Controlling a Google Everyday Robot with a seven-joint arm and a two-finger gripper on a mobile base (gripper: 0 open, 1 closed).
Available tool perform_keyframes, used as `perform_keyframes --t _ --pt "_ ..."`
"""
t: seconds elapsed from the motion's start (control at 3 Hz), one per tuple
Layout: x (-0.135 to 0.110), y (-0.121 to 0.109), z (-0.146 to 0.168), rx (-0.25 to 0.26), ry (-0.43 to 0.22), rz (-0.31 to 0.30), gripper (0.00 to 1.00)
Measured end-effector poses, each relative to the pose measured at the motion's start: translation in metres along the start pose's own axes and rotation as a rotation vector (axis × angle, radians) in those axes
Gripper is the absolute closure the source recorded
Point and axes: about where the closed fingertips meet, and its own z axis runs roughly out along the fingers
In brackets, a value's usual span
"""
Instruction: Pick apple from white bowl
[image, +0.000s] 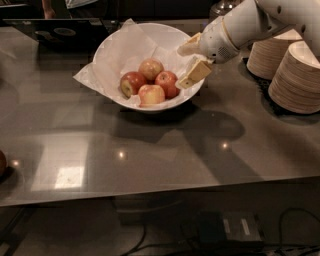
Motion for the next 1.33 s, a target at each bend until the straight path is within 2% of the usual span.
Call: perform_keyframes --t 0.67,1.33 --pt "0.002 0.0 0.023 -0.061 0.025 -0.013 0.3" --pt "-0.008 0.01 0.044 -0.122 0.031 -0.049 0.31"
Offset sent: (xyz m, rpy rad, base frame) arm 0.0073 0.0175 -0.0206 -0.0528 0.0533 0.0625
